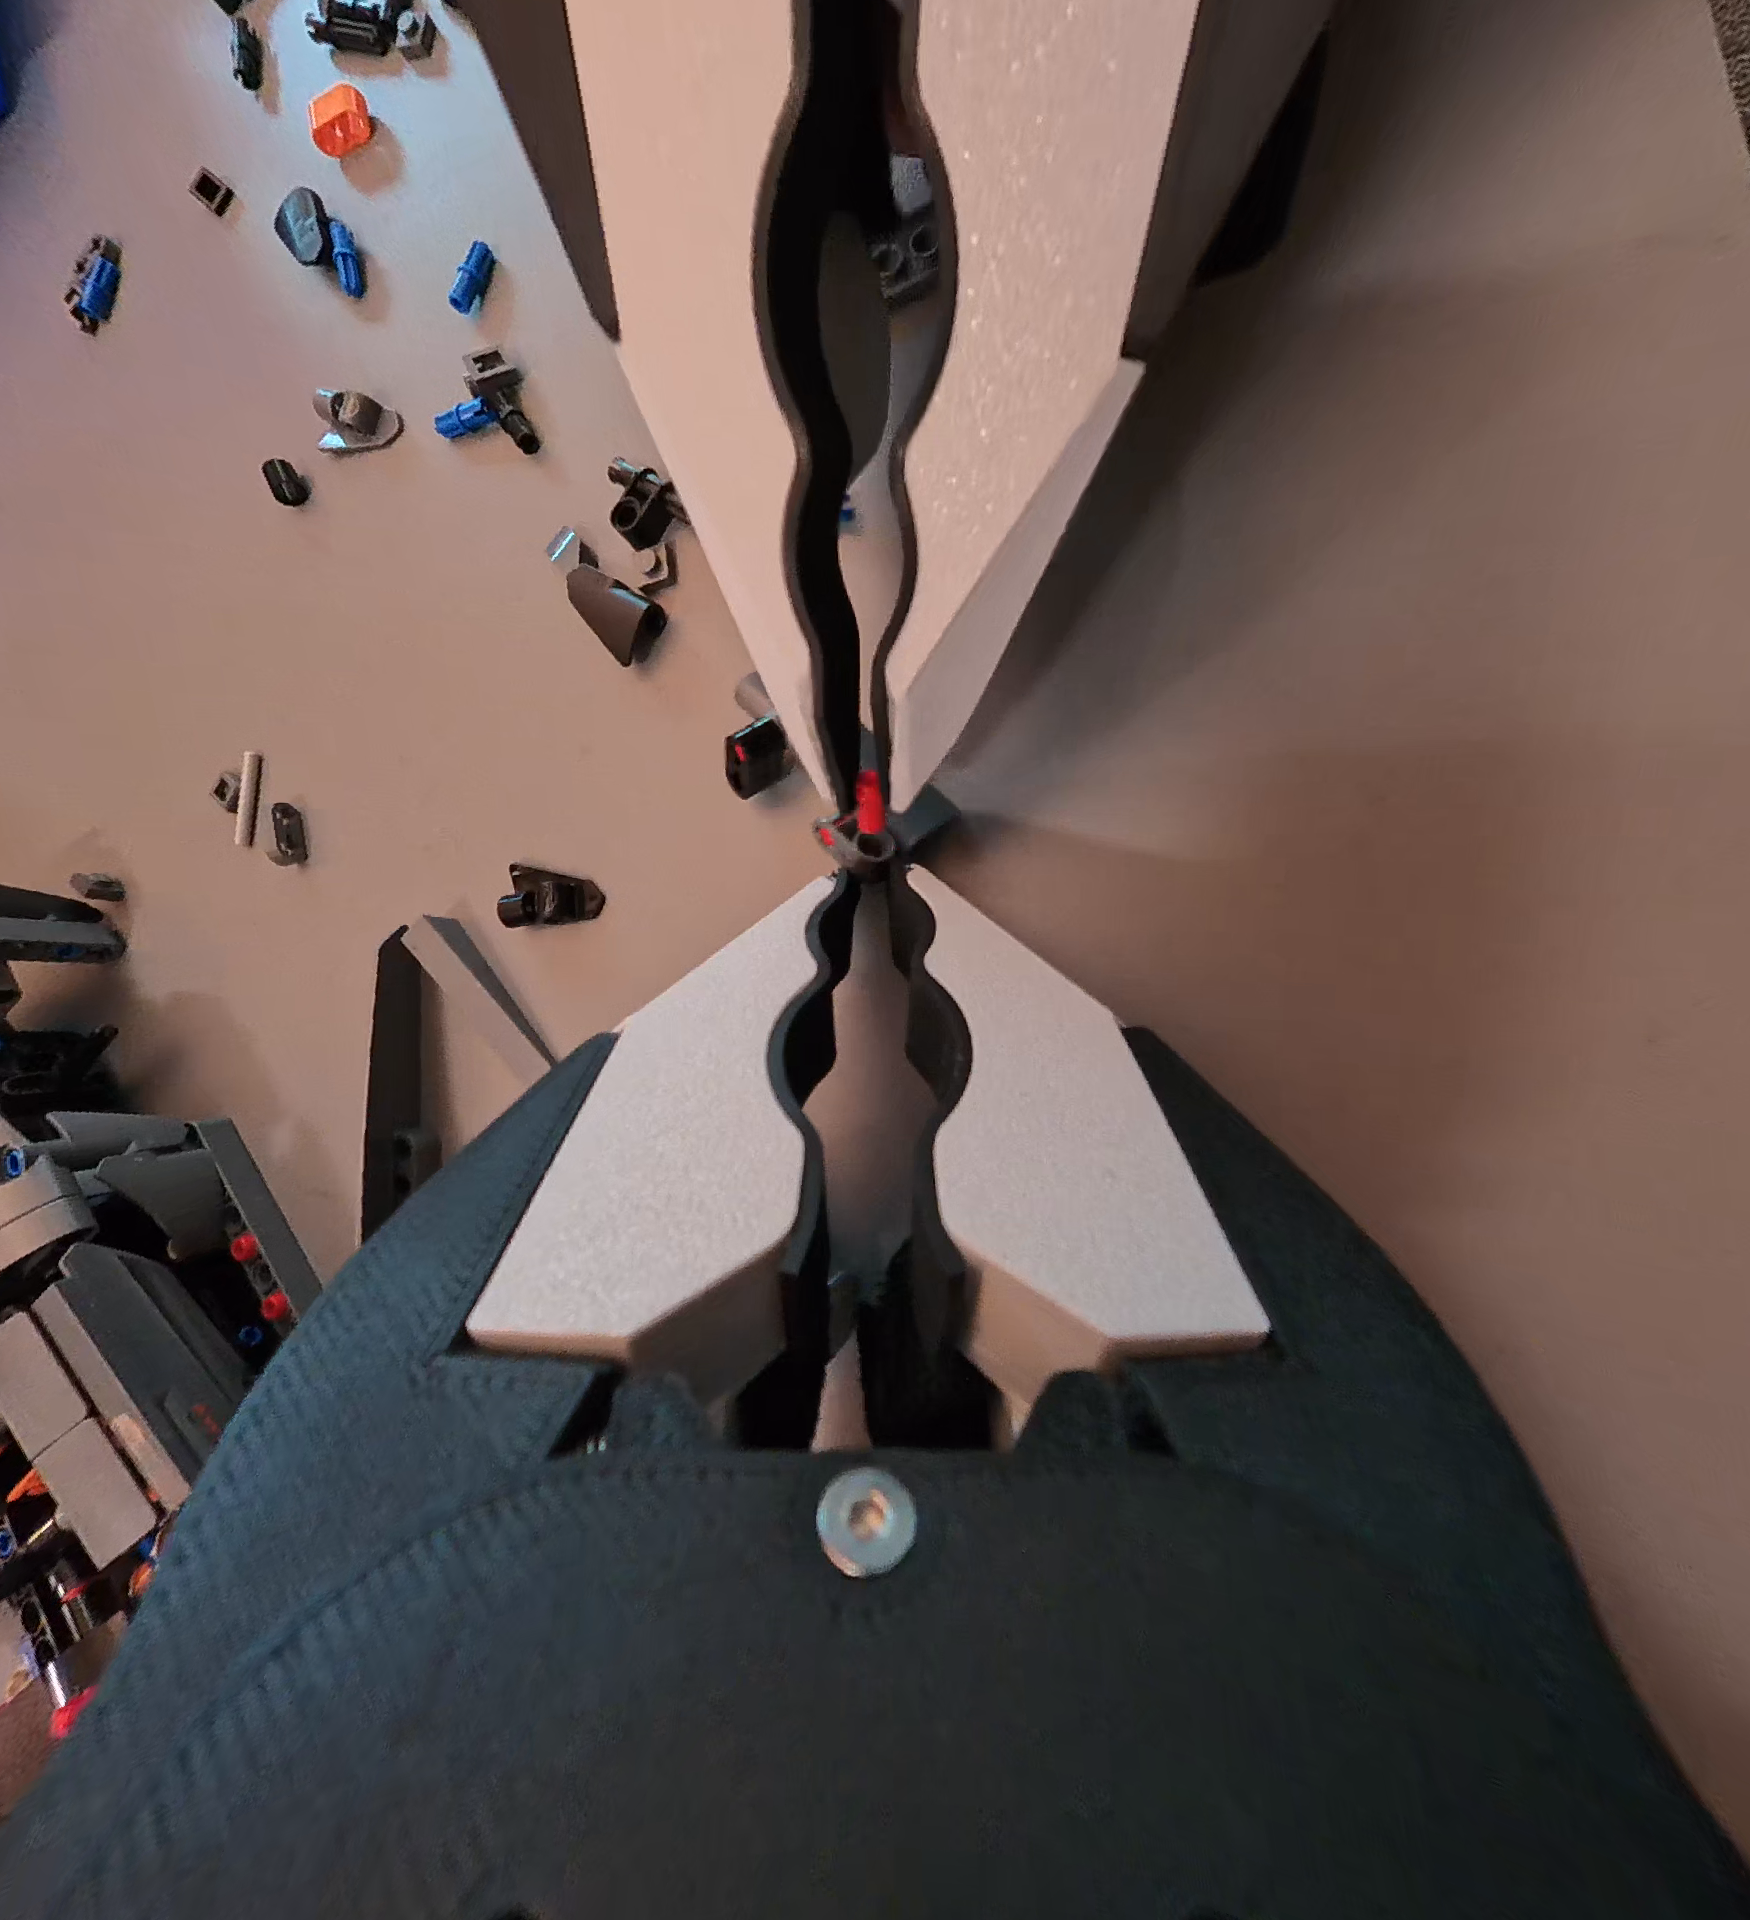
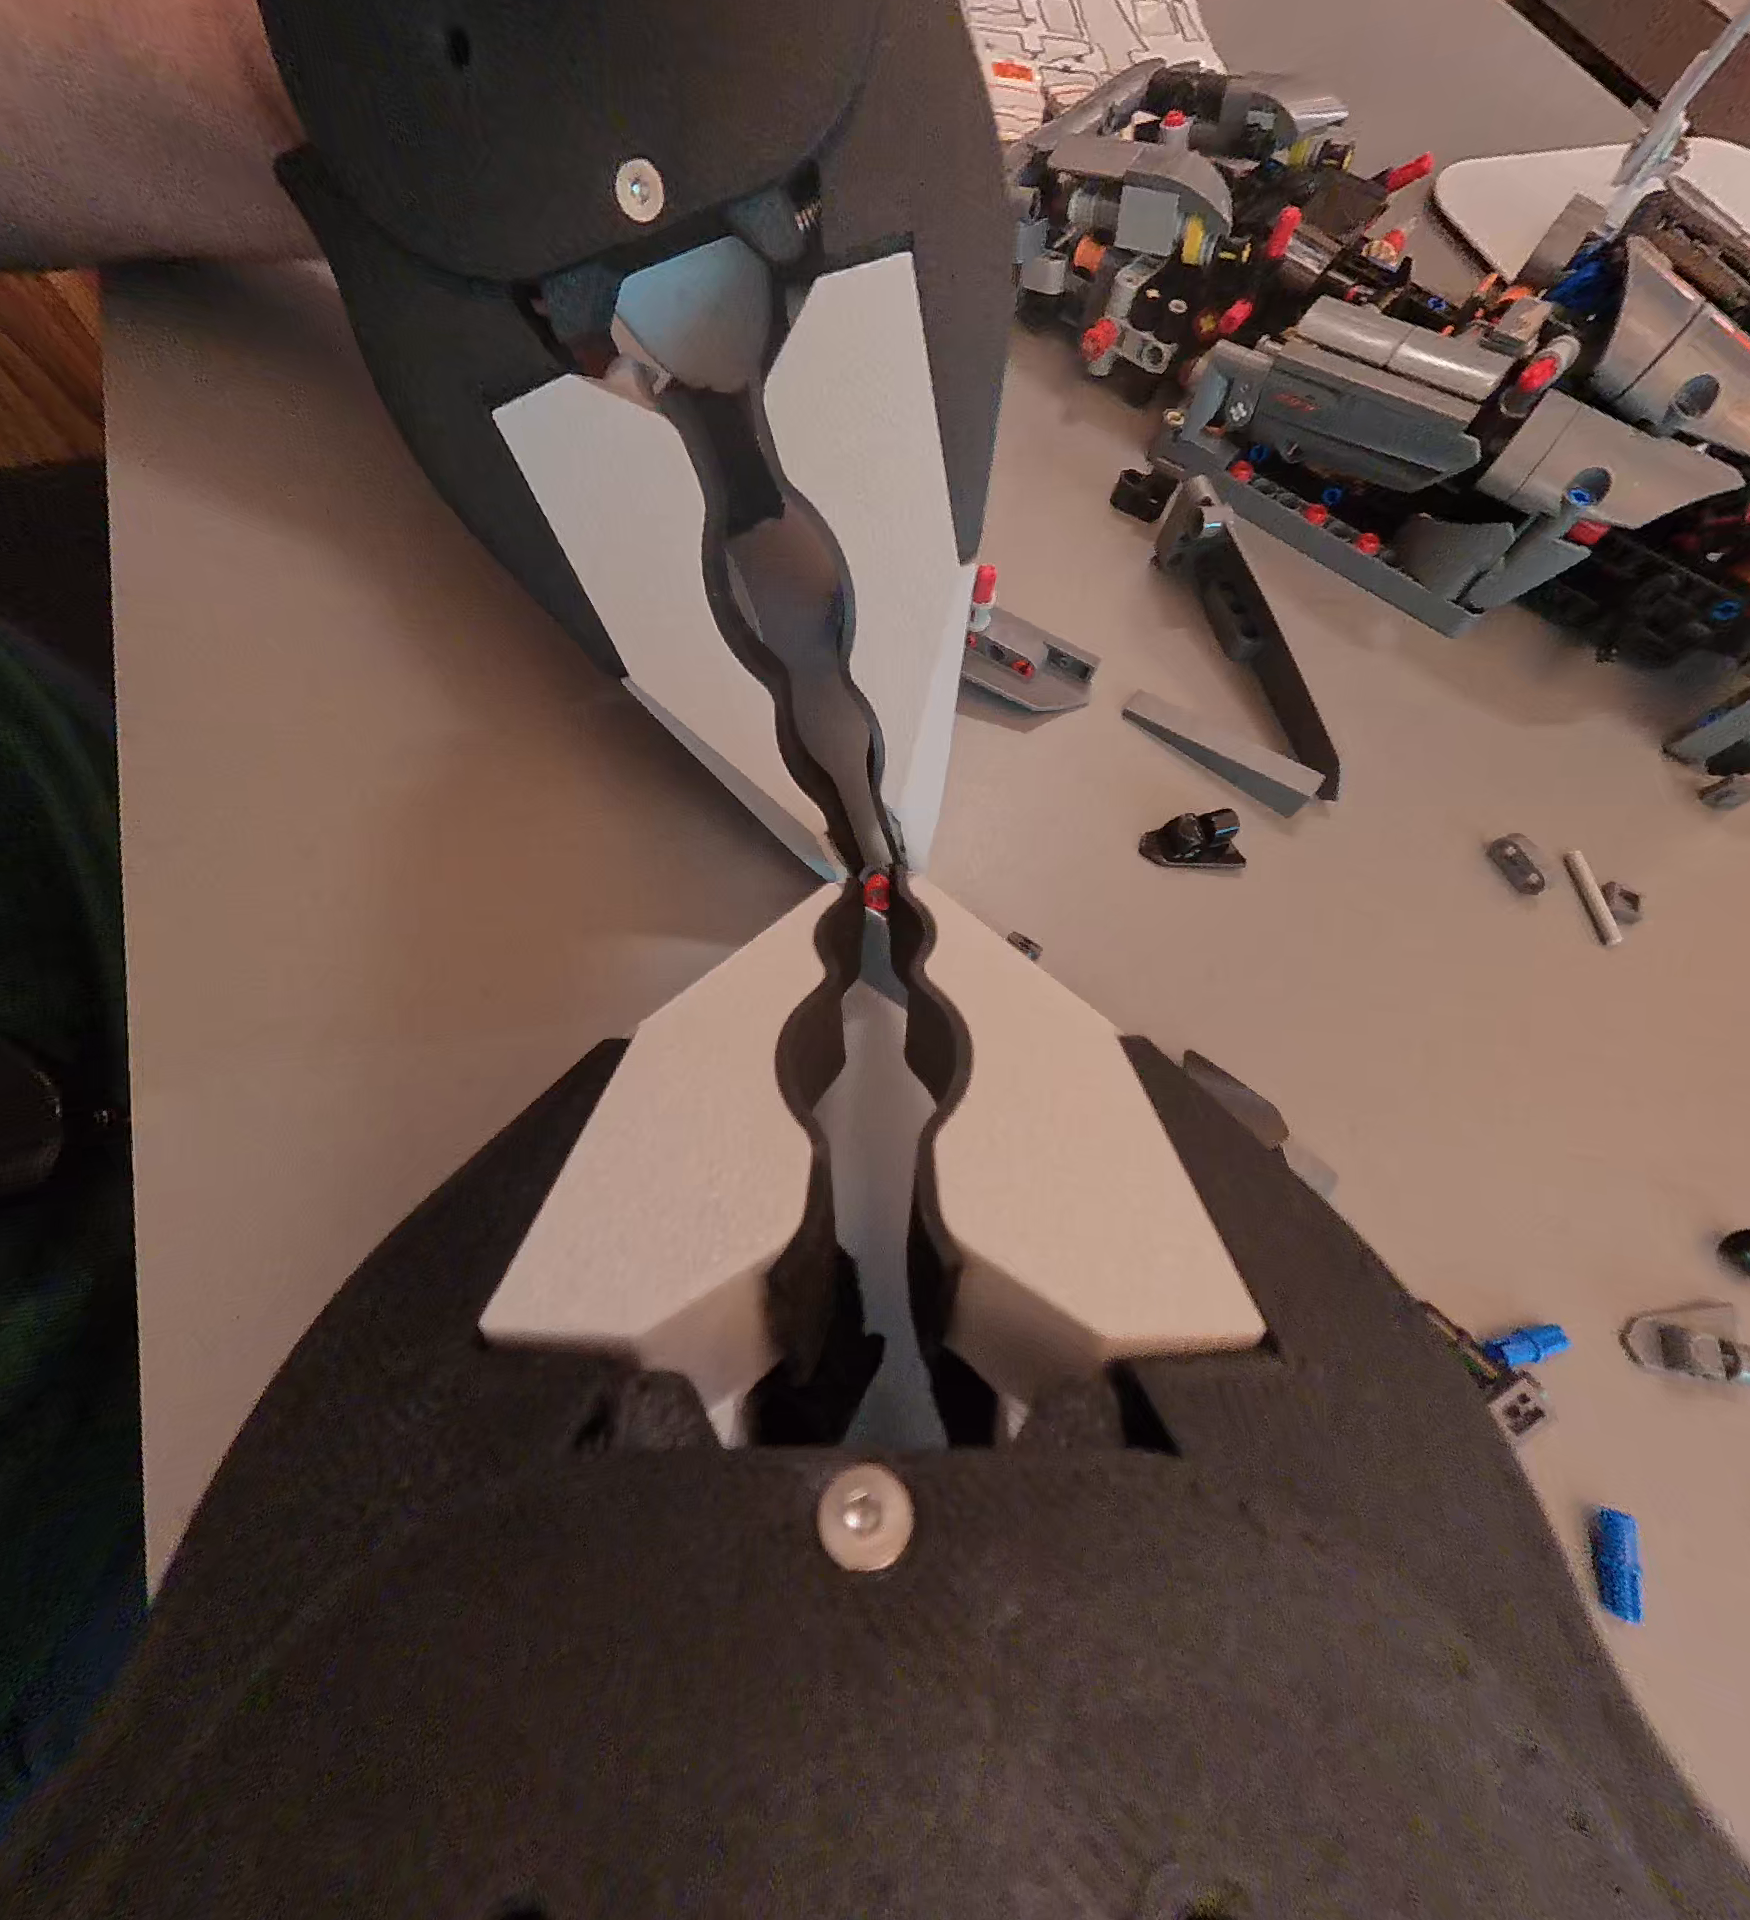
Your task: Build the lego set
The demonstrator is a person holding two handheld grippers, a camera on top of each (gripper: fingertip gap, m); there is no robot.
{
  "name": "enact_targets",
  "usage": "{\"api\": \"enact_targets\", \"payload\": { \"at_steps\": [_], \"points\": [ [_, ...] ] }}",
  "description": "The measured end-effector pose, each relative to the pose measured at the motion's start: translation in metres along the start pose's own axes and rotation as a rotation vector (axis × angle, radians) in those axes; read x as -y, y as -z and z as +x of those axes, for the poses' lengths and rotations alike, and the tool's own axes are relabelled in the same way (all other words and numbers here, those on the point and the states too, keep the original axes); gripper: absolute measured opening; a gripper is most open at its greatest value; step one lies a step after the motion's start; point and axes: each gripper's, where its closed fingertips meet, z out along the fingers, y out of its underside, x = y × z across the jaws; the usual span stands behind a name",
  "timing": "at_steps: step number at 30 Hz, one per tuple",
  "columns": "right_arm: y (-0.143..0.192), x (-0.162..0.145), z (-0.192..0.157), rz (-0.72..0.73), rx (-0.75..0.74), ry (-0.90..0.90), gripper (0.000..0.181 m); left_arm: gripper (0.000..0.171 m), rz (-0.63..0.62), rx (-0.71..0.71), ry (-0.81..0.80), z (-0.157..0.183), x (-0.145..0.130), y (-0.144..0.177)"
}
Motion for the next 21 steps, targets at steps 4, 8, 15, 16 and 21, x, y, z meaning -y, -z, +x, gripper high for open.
{"api": "enact_targets", "payload": {
  "at_steps": [4, 8, 15, 16, 21],
  "points": [
    [-0.0001, -0.0021, 0.0002, -0.011, -0.001, -0.001, 0.002, 0.004, 0.003, 0.003, 0.003, 0.0000, 0.0006, -0.0005],
    [-0.0019, -0.0025, 0.0003, -0.018, -0.022, 0.020, 0.002, 0.003, 0.000, 0.012, -0.001, 0.0002, 0.0026, -0.0016],
    [-0.0033, -0.0050, 0.0013, -0.039, -0.069, 0.048, 0.002, 0.003, -0.008, 0.025, 0.009, -0.0004, 0.0025, -0.0022],
    [-0.0032, -0.0054, 0.0017, -0.044, -0.082, 0.058, 0.002, 0.003, -0.009, 0.029, 0.009, -0.0005, 0.0026, -0.0024],
    [-0.0038, -0.0050, 0.0014, -0.072, -0.130, 0.100, 0.002, 0.002, -0.020, 0.035, 0.016, -0.0002, 0.0028, -0.0024]
  ]
}}
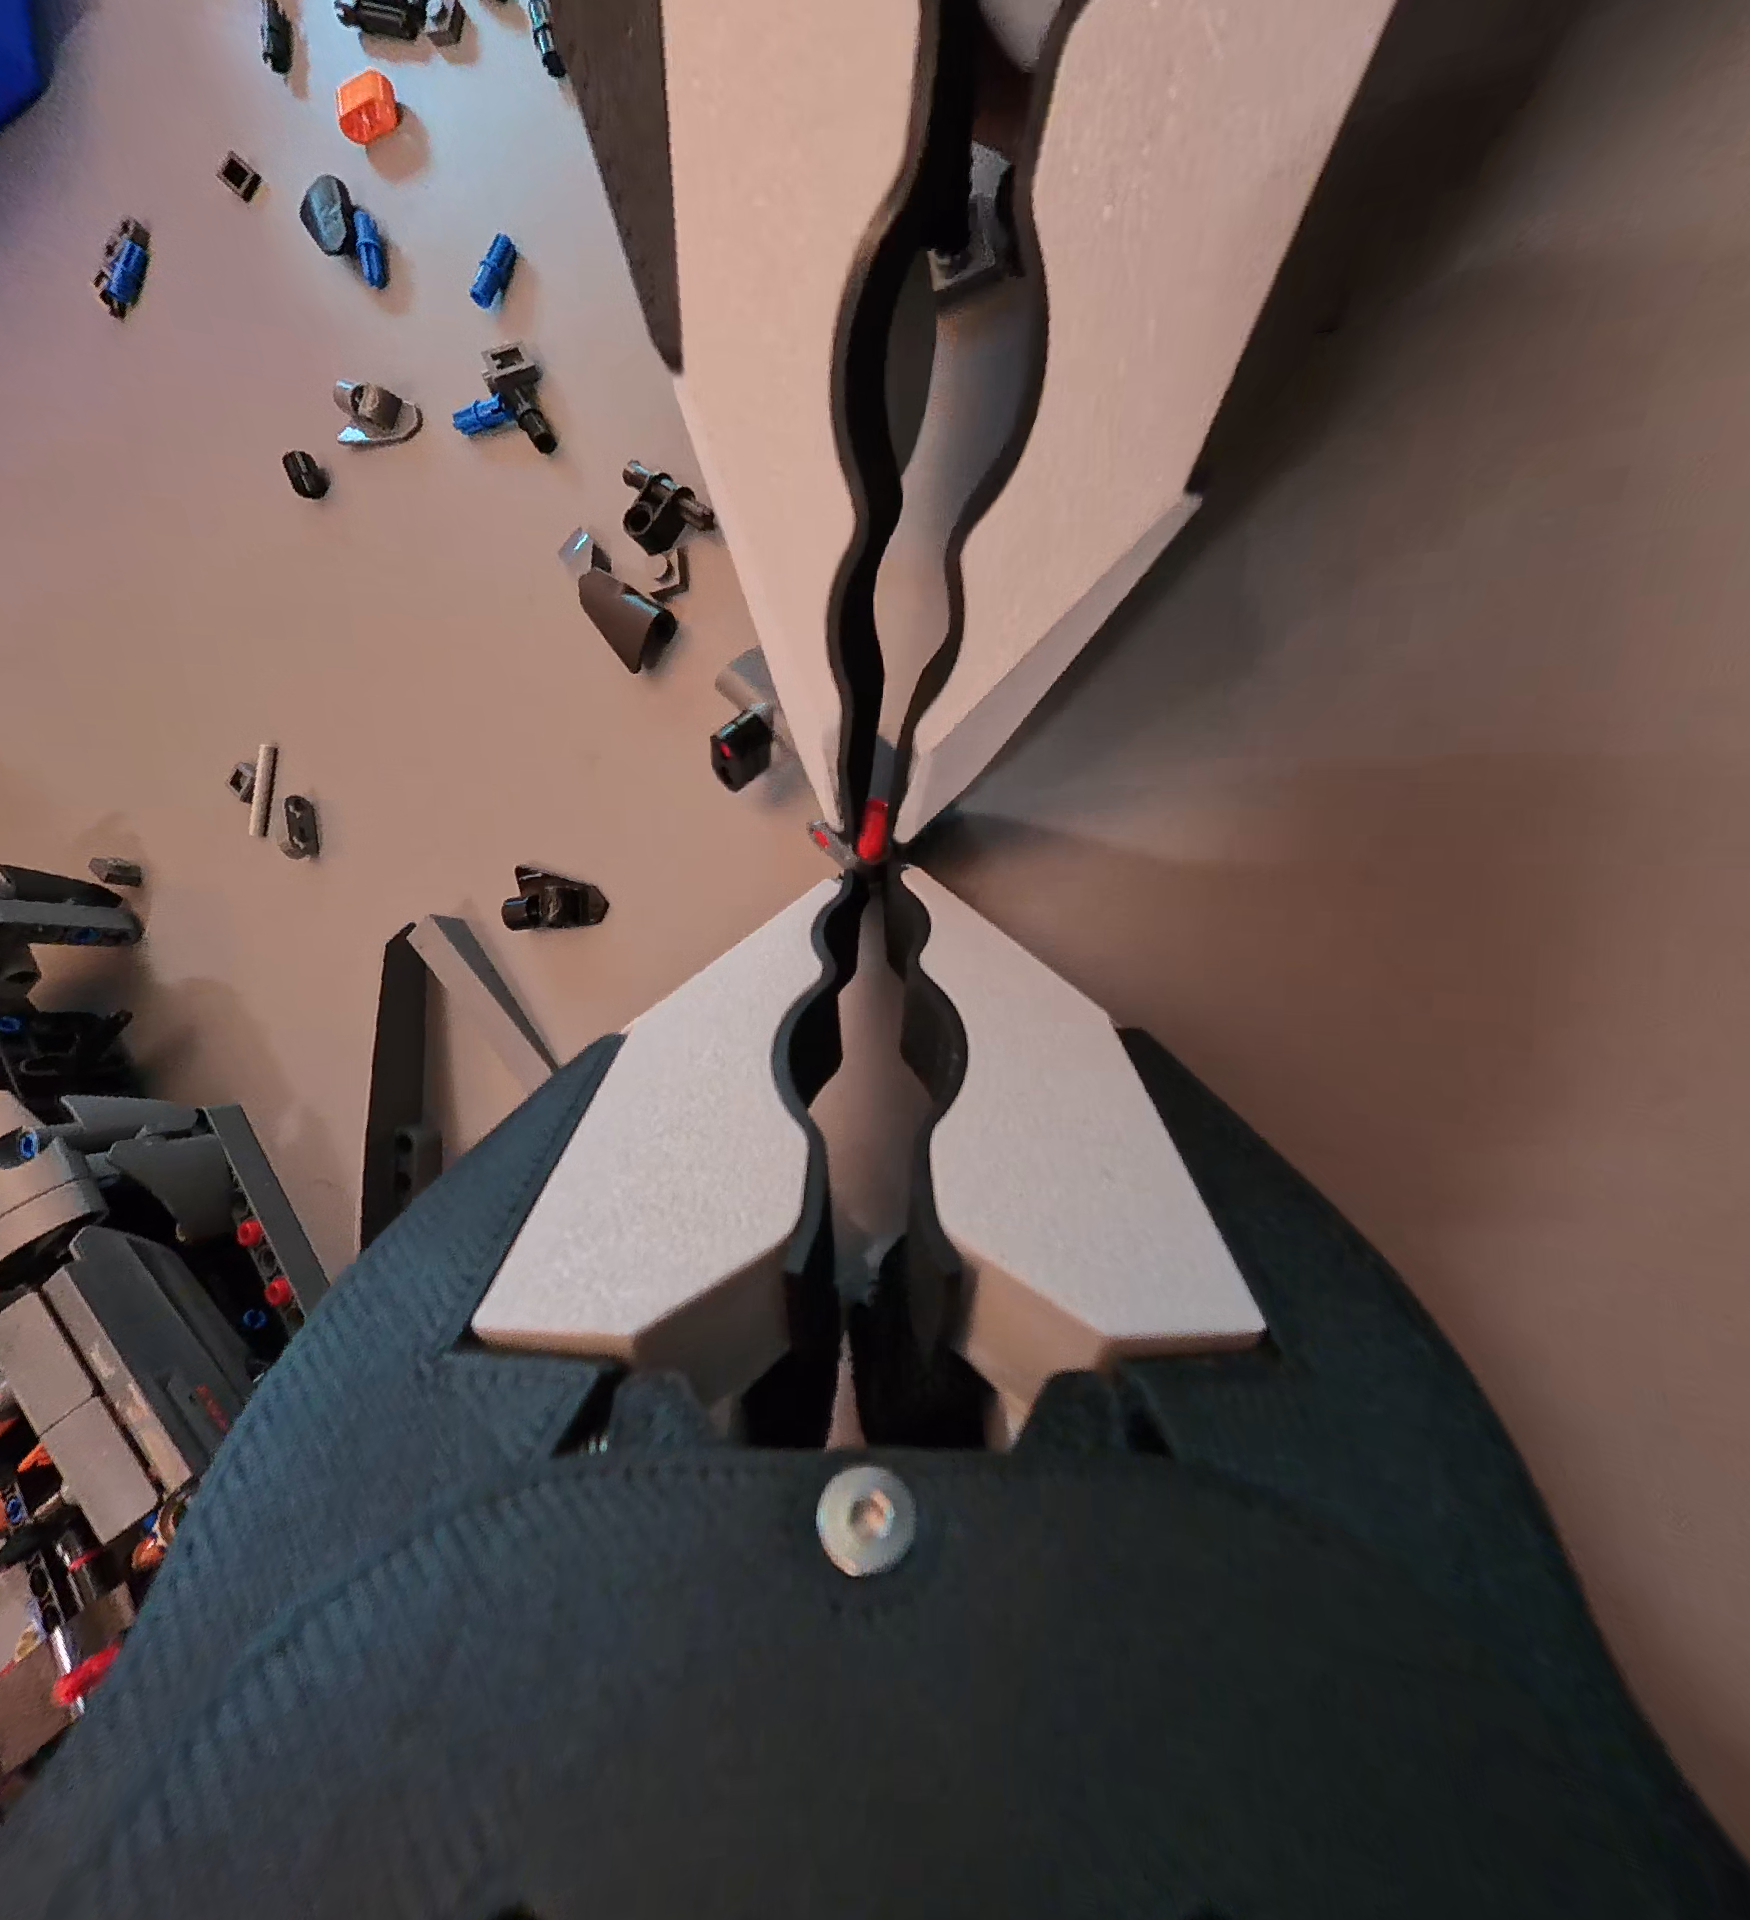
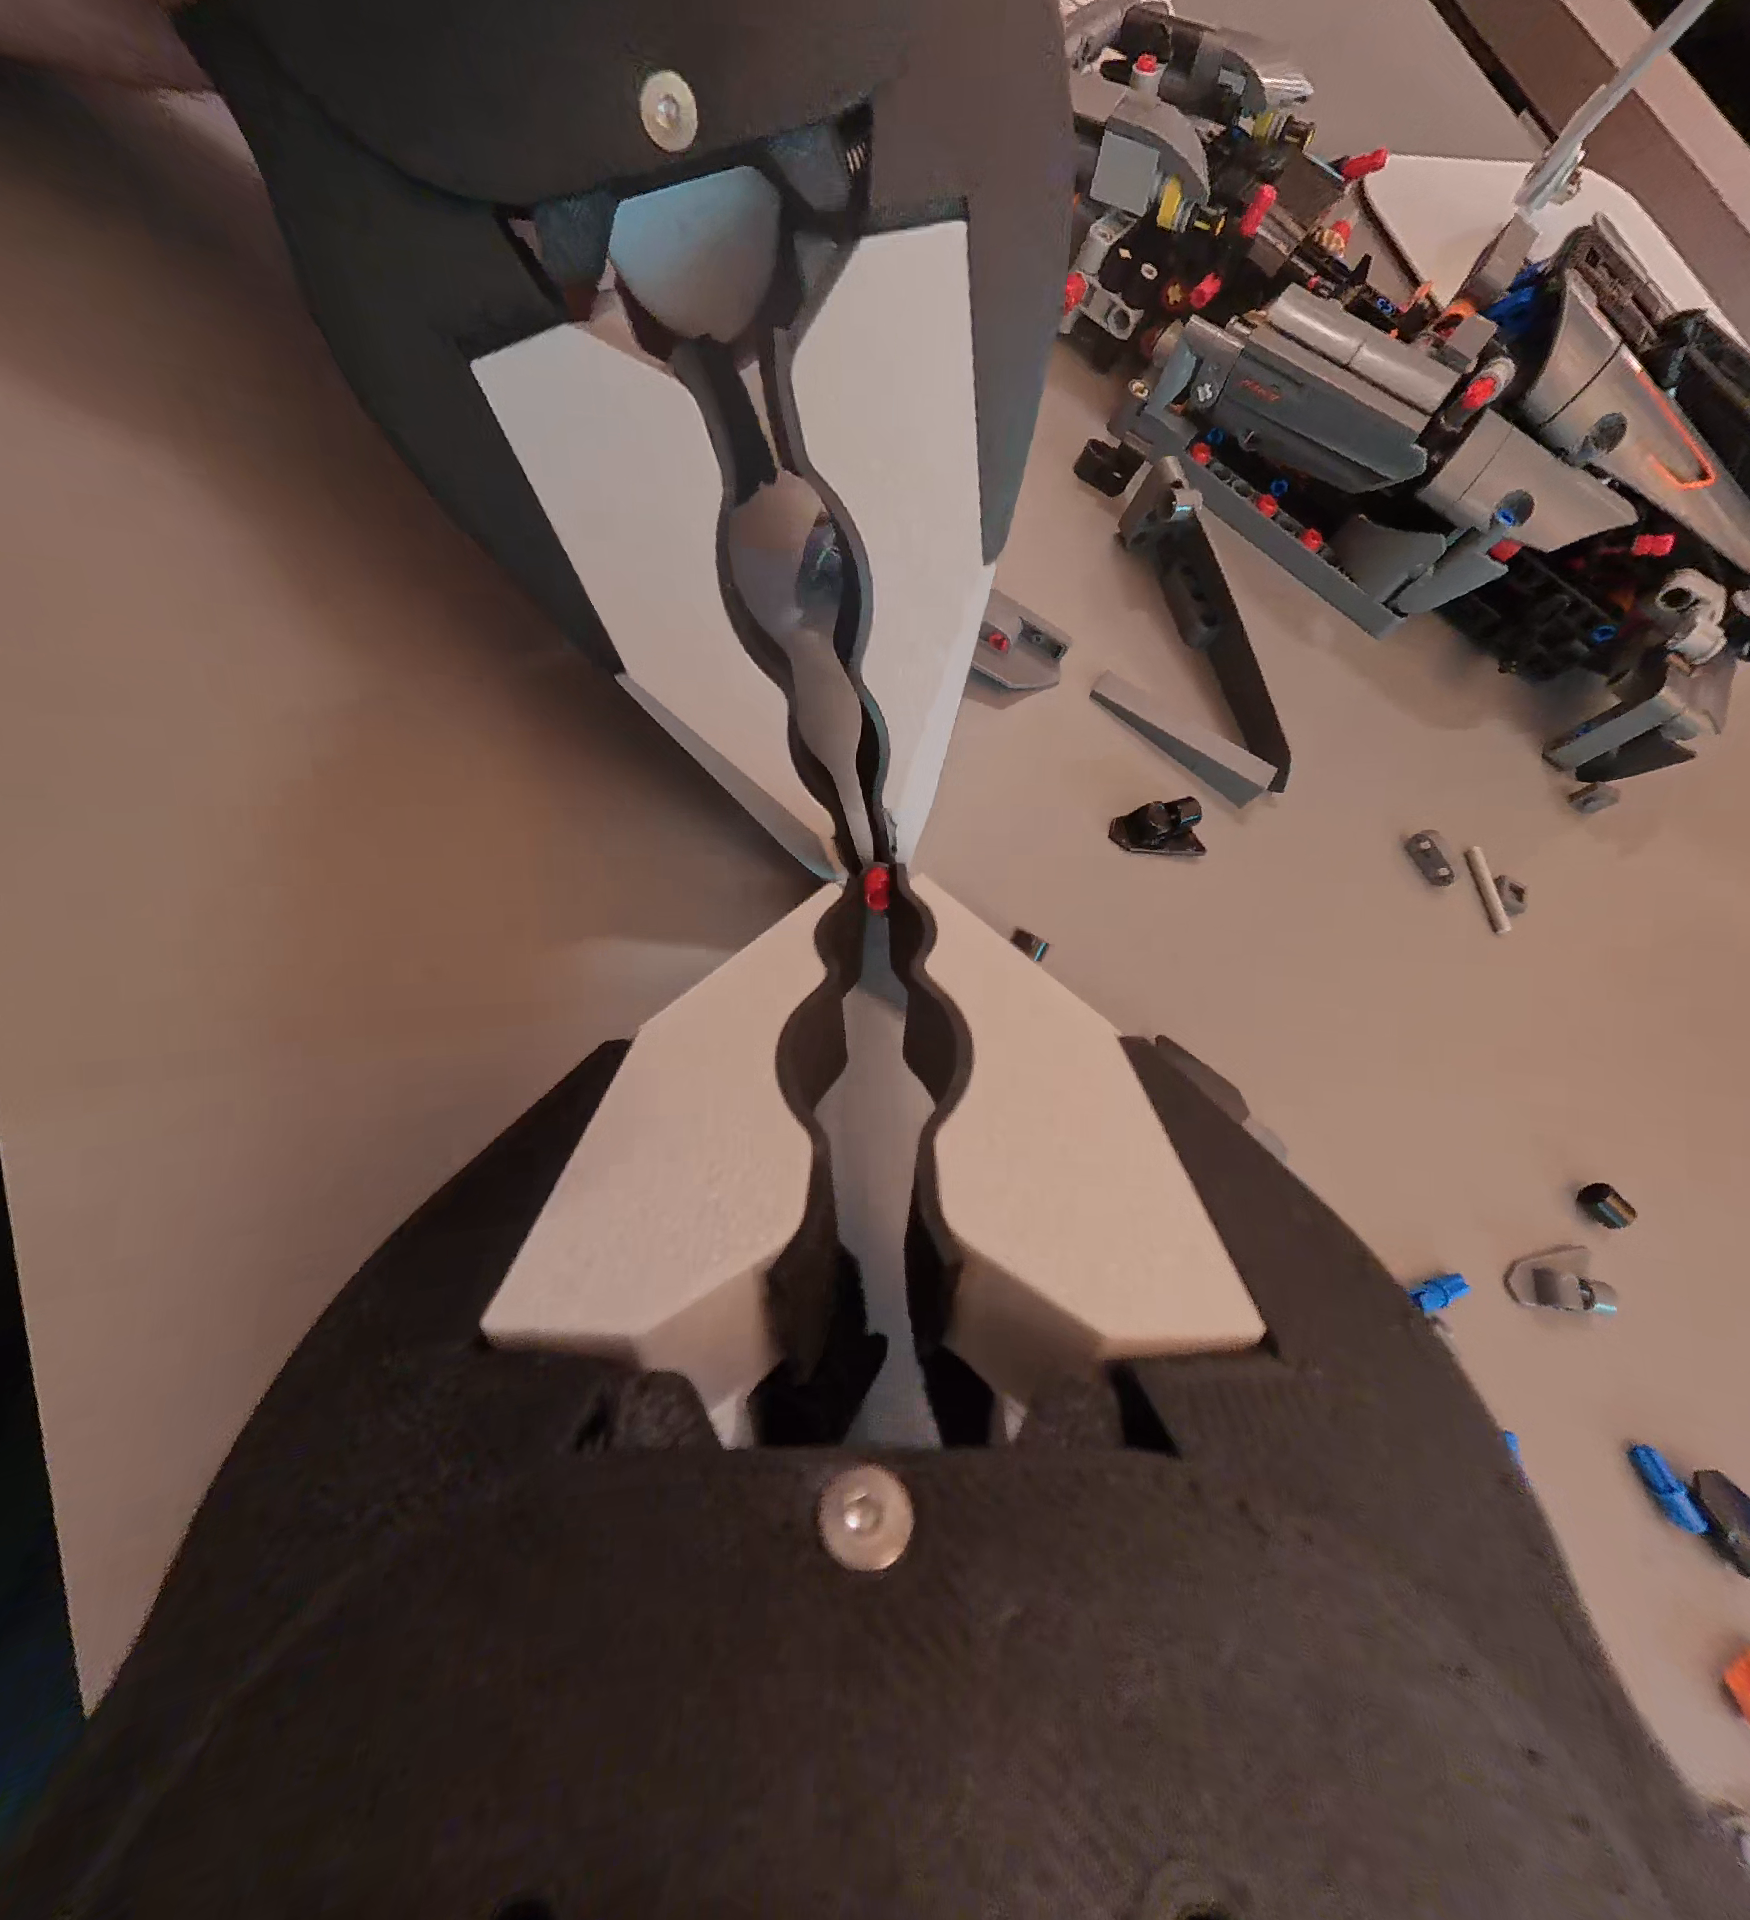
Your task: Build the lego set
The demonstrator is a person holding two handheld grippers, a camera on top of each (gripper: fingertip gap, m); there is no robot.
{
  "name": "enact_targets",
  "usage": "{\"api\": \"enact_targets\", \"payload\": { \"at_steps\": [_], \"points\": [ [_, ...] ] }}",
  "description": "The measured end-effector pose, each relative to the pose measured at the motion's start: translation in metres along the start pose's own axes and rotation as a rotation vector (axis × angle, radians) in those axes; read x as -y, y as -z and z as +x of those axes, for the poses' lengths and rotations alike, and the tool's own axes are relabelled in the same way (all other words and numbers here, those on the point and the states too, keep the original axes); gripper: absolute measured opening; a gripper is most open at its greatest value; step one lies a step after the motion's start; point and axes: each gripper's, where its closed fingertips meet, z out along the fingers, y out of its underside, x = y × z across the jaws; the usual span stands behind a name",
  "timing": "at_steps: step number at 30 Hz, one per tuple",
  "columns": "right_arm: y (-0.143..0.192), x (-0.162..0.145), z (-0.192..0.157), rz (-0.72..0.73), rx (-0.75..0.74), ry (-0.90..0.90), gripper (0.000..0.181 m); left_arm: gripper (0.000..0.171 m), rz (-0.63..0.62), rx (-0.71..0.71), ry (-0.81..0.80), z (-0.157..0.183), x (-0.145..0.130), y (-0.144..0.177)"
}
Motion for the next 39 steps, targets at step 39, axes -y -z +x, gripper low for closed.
{"api": "enact_targets", "payload": {
  "at_steps": [39],
  "points": [
    [0.016, -0.013, 0.012, 0.032, -0.010, -0.129, 0.002, 0.018, 0.056, -0.010, 0.494, 0.001, 0.016, -0.010]
  ]
}}
